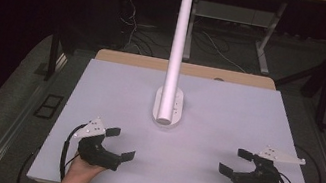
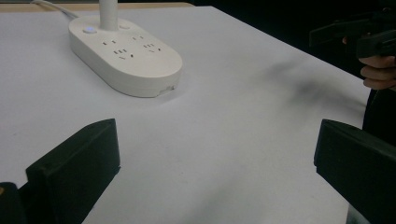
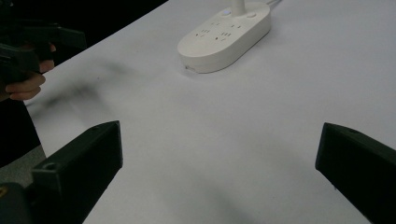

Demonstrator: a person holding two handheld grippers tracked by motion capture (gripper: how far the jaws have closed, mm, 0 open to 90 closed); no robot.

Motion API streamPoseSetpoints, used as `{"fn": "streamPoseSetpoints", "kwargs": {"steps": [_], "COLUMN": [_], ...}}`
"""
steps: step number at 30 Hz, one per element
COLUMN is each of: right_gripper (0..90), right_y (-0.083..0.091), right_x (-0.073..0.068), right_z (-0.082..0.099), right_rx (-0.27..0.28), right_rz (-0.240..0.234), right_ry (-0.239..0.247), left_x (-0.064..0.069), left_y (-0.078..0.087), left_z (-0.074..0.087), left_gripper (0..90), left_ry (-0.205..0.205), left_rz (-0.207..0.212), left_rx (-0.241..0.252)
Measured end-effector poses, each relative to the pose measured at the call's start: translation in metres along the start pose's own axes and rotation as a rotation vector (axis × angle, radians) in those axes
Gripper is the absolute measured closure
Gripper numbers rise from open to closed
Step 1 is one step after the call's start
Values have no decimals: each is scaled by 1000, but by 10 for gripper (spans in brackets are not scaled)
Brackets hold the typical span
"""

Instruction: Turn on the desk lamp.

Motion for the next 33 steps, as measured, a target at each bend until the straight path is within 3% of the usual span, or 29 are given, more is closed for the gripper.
{"fn": "streamPoseSetpoints", "kwargs": {"steps": [12, 33], "right_gripper": [4, 4], "right_y": [1, 2], "right_x": [-1, -3], "right_z": [0, 0], "right_rx": [-22, -81], "right_rz": [-1, -8], "right_ry": [-2, 4], "left_x": [0, -1], "left_y": [-1, -4], "left_z": [5, 8], "left_gripper": [0, 0], "left_ry": [-22, -44], "left_rz": [-8, -26], "left_rx": [-45, -67]}}
Point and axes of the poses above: each handheld gripper's, and its own axes: y roughly backward along the jaws, z roughly out of its underside, x roughly to its right, the point moved 7 cm from there along -y, roughly forward along the jaws, and after that the axes turned 2 degrees about y, right-handed, at the moved point
